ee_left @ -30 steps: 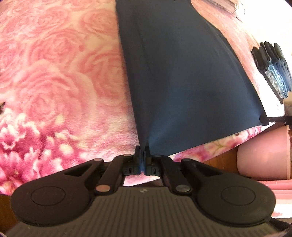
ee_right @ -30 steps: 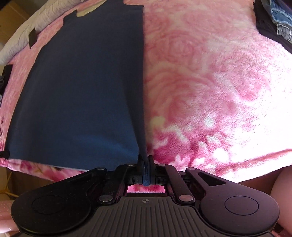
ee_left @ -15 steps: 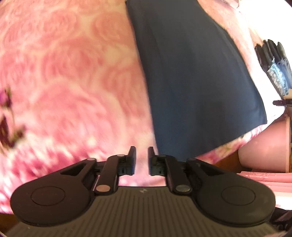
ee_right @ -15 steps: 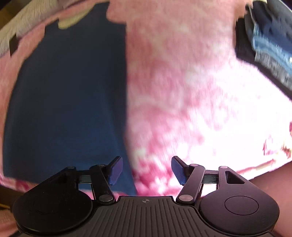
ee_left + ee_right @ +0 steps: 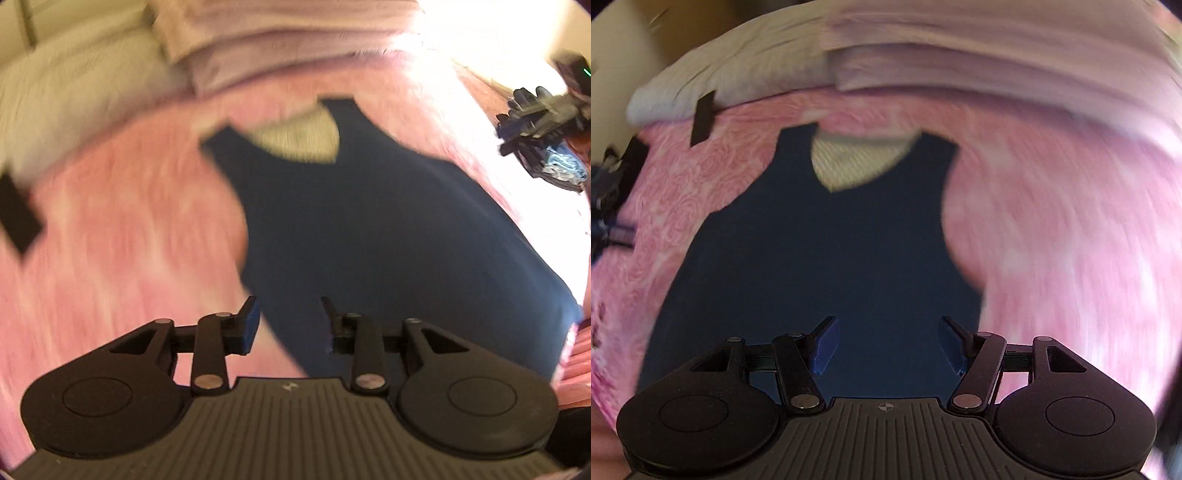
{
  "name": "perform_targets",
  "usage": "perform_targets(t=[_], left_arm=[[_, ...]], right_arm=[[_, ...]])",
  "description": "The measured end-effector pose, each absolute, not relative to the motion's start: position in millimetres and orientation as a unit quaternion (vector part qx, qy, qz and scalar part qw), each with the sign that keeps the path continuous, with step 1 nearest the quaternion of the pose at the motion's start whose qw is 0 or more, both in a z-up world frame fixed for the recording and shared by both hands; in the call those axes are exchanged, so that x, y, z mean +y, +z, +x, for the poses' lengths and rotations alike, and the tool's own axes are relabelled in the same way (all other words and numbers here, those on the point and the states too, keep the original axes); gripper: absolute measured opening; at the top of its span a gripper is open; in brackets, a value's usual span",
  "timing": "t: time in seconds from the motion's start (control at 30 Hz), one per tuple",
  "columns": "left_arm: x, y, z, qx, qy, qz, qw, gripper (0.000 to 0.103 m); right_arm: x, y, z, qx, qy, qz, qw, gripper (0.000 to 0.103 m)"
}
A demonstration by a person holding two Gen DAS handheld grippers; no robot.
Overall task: Fold clothes
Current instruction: 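Open both grippers and move them toward the shirt's collar, then grasp the shirt's shoulder edges with both grippers and lift them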
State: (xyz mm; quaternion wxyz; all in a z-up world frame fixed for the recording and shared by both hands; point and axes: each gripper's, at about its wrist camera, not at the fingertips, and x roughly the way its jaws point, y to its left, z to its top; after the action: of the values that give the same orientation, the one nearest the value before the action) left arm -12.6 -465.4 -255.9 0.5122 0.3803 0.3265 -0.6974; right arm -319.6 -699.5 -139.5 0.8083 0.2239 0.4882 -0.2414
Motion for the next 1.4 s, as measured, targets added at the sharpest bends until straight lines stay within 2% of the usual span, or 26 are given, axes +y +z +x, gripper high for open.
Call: perform_targets(t=[0.1, 0.37, 0.6, 0.8, 0.93, 1.17, 1.2, 1.23, 1.27, 1.3, 1.4], left_arm=[[-529.7, -259.4, -17.6, 0.299, -0.693, 0.400, 0.520, 0.032], [-630.1, -305.3, -8.4, 0.279, -0.687, 0.433, 0.513, 0.032], [-716.3, -345.9, -0.3, 0.261, -0.682, 0.462, 0.502, 0.031], [-743.7, -381.3, -1.2, 0.239, -0.694, 0.516, 0.442, 0.032], [-754.6, -386.0, 3.5, 0.252, -0.701, 0.525, 0.413, 0.034], [-762.2, -384.9, 5.5, 0.268, -0.707, 0.525, 0.392, 0.032], [-762.3, -384.5, 4.8, 0.268, -0.707, 0.524, 0.391, 0.031], [-762.4, -384.1, 4.2, 0.268, -0.708, 0.523, 0.391, 0.022], [-762.5, -383.7, 3.6, 0.268, -0.709, 0.523, 0.391, 0.006], [-761.7, -382.7, 2.5, 0.265, -0.709, 0.523, 0.392, 0.001], [-747.6, -372.6, -4.0, 0.233, -0.712, 0.523, 0.407, 0.001]], right_arm=[[-746.1, -151.1, -289.9, 0.508, -0.205, 0.181, 0.817, 0.062], [-852.9, -184.6, -217.2, 0.520, -0.150, 0.126, 0.831, 0.062], [-888.0, -227.5, -185.5, 0.542, -0.125, 0.096, 0.825, 0.062], [-914.2, -253.6, -167.8, 0.550, -0.120, 0.086, 0.822, 0.060], [-925.8, -268.4, -158.8, 0.566, -0.102, 0.078, 0.815, 0.045], [-945.8, -288.8, -145.9, 0.588, -0.084, 0.105, 0.798, 0.044], [-947.9, -288.1, -145.9, 0.589, -0.087, 0.112, 0.795, 0.037], [-949.7, -287.2, -145.7, 0.591, -0.090, 0.120, 0.792, 0.028], [-950.1, -285.9, -145.4, 0.594, -0.094, 0.125, 0.789, 0.020], [-948.2, -283.7, -144.8, 0.596, -0.099, 0.122, 0.788, 0.000], [-931.7, -271.8, -142.3, 0.597, -0.111, 0.086, 0.790, 0.000]])
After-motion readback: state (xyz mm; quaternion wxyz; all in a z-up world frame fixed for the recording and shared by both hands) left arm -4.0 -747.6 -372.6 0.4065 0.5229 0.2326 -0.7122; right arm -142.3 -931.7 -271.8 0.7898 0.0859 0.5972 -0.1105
